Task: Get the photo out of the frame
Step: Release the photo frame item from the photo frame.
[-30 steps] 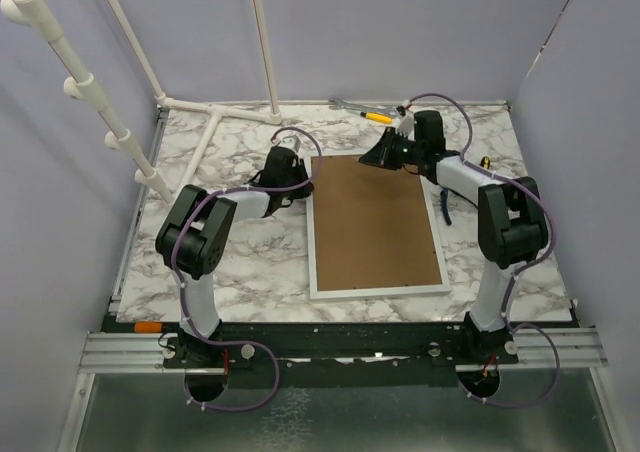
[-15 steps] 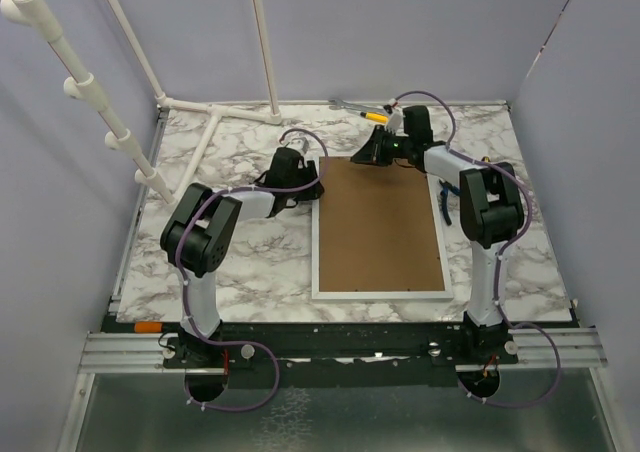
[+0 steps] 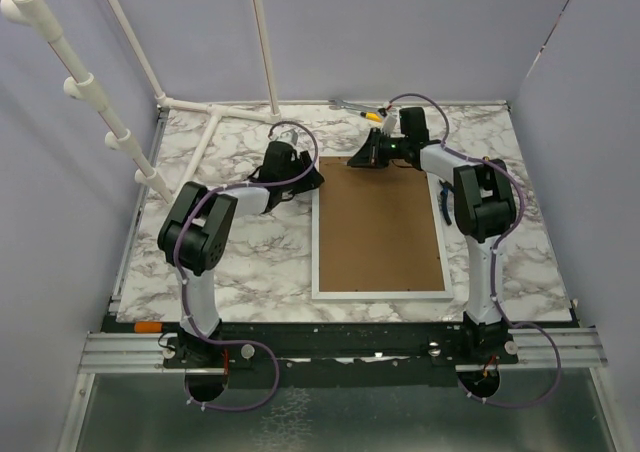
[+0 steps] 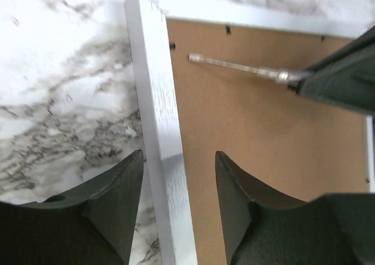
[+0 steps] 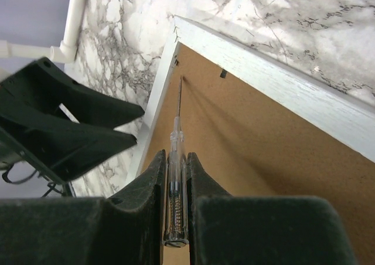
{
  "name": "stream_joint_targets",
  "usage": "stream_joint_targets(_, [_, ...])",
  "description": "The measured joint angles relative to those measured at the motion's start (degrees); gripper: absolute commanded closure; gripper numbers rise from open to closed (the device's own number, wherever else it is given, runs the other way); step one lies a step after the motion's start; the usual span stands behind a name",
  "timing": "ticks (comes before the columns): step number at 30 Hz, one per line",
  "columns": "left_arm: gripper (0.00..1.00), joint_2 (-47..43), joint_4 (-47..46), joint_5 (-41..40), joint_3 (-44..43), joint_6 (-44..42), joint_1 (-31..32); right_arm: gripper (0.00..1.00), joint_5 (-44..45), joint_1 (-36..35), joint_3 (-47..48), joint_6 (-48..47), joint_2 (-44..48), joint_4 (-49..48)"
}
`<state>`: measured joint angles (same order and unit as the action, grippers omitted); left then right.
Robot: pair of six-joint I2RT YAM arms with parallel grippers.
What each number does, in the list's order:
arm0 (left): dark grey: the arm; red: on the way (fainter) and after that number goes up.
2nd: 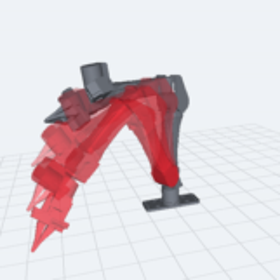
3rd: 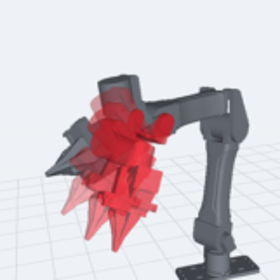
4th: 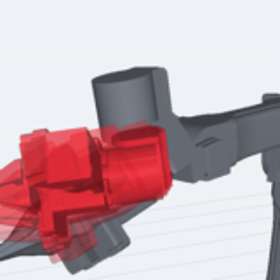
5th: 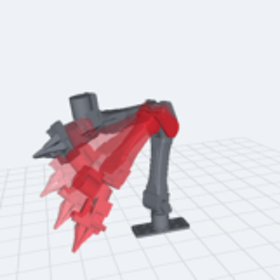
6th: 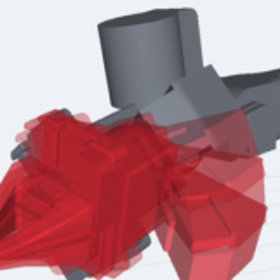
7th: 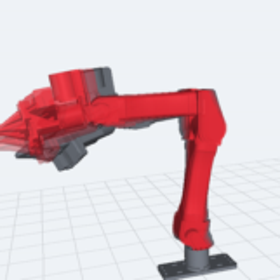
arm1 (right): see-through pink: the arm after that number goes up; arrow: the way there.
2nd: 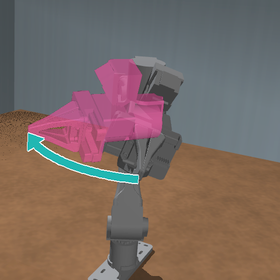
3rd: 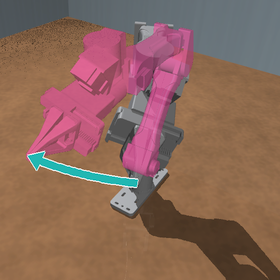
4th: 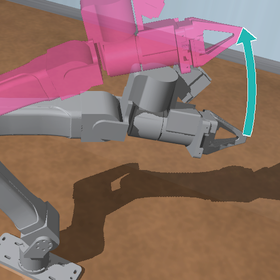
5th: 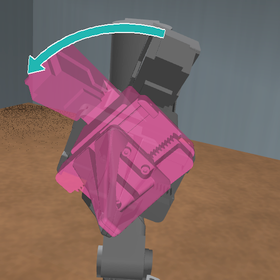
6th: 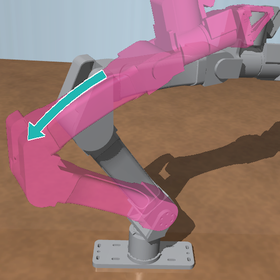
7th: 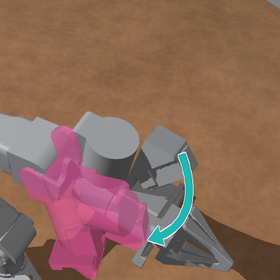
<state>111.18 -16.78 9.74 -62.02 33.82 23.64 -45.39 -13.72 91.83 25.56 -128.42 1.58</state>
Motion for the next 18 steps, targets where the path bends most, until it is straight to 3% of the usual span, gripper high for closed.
stream_joint_targets(9, [0.65, 2.84, -2.25, 1.29, -6.82, 4.09, -4.09, 0.99, -4.00, 0.72, 3.08, 1.11, -3.39, 0.04])
stream_joint_targets(18, [0.66, 7.72, -2.38, 2.82, -10.99, 5.97, -5.57, 0.99, -6.45, 0.98, 6.86, 2.49, -6.51, 0.70])
